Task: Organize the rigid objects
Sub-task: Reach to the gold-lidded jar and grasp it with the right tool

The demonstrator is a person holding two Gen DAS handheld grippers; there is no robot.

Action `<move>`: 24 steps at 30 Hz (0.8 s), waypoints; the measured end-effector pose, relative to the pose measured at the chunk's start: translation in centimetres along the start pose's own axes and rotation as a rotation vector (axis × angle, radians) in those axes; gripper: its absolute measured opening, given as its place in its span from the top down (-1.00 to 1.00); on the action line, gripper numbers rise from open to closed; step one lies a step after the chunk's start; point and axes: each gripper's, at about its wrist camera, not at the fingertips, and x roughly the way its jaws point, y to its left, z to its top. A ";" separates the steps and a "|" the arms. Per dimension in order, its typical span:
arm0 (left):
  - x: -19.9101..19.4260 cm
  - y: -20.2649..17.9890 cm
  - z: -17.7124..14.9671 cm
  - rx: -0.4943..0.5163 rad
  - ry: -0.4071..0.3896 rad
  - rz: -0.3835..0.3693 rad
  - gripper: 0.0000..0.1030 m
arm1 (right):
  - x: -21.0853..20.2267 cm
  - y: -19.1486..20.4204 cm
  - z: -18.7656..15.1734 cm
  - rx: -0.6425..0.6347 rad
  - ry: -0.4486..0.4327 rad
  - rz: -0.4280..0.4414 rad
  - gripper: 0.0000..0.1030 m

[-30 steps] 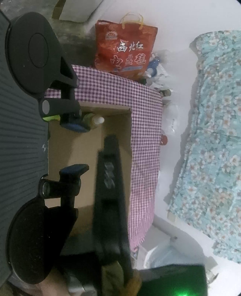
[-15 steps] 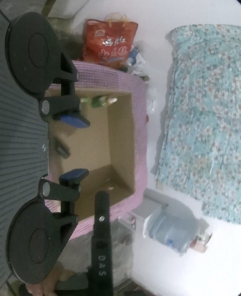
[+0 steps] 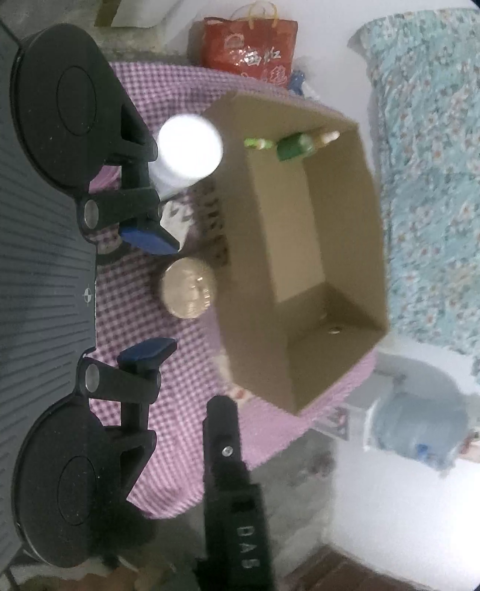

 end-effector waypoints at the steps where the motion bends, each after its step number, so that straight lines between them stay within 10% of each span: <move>1: 0.6 -0.1 -0.2 0.005 0.005 0.003 0.03 | 0.5 -0.2 0.0 0.002 0.011 -0.002 0.35; 6: 2.6 -0.4 -1.1 0.026 0.000 0.032 0.03 | 2.8 -0.3 0.2 -0.017 0.042 -0.005 -0.04; 24: 8.1 -0.2 -1.3 -0.010 0.079 0.030 0.04 | 11.2 -2.3 1.2 -0.026 0.164 -0.027 0.02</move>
